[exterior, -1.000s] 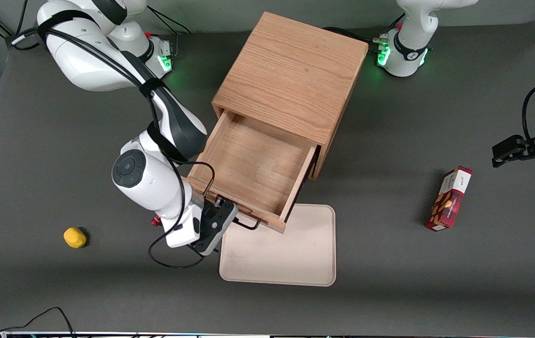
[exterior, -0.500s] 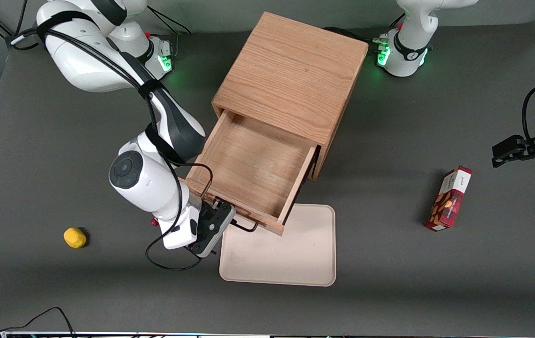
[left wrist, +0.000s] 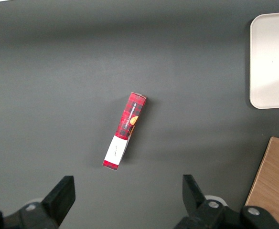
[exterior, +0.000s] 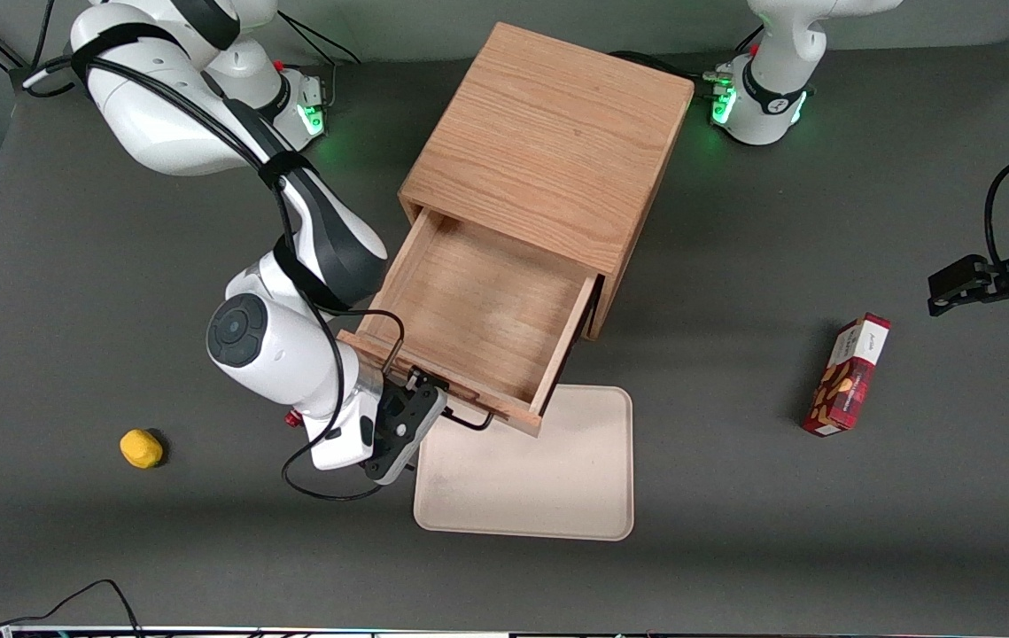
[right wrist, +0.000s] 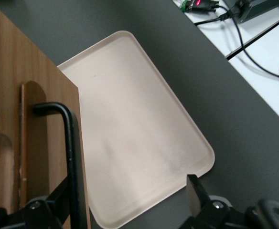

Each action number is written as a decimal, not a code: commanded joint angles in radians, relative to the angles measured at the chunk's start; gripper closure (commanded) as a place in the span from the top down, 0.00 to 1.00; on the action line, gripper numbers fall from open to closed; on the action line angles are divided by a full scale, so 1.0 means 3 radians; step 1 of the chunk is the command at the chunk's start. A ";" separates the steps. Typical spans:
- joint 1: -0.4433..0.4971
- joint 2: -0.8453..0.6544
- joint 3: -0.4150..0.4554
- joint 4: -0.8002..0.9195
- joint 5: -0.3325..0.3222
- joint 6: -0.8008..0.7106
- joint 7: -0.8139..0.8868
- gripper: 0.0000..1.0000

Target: Open upper drawer

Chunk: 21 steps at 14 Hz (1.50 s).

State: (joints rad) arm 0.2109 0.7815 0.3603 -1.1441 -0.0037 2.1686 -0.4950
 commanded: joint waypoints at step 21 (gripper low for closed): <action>-0.0570 -0.1265 -0.0964 -0.0016 0.0483 -0.1542 0.0592 1.00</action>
State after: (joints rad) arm 0.0512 0.4586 0.1550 -1.0956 0.1410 1.7397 -0.3388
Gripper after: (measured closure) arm 0.000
